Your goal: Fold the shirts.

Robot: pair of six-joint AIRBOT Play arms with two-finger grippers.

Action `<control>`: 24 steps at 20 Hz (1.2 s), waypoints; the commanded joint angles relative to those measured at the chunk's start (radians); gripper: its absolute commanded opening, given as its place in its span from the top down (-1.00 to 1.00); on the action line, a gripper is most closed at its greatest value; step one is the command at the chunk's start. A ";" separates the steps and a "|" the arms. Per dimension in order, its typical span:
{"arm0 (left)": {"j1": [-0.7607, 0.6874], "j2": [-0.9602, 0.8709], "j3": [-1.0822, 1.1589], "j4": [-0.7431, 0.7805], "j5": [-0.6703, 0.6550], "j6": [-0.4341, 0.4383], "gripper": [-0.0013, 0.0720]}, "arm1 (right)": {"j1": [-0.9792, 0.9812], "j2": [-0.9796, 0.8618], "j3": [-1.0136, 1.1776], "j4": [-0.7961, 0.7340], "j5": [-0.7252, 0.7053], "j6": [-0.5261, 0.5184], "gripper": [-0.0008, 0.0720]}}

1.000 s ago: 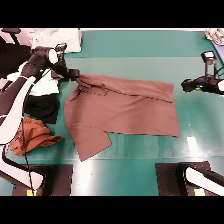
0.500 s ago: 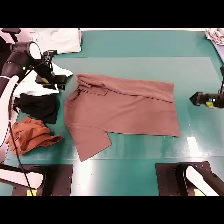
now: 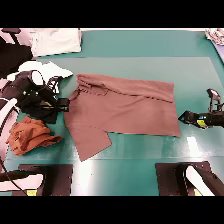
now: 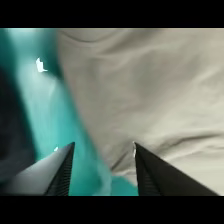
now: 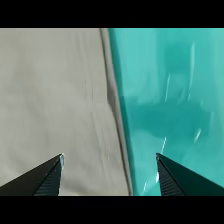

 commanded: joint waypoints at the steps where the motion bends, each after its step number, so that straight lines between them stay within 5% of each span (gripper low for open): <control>1: 0.002 0.012 -0.066 -0.043 0.063 0.044 -0.78 | 0.000 -0.033 -0.008 0.011 0.066 0.009 -0.81; 7: 0.102 0.116 -0.231 -0.338 -0.051 0.201 -0.89 | 0.000 -0.032 -0.008 0.009 0.101 0.009 -0.86; 13: 0.102 0.430 -0.526 -0.391 -0.046 0.167 -0.89 | 0.000 -0.032 -0.007 0.012 0.079 0.009 -0.86; 24: 0.102 0.445 -0.673 -0.497 0.121 0.146 -0.89 | 0.000 -0.032 0.047 0.011 0.103 0.024 -0.86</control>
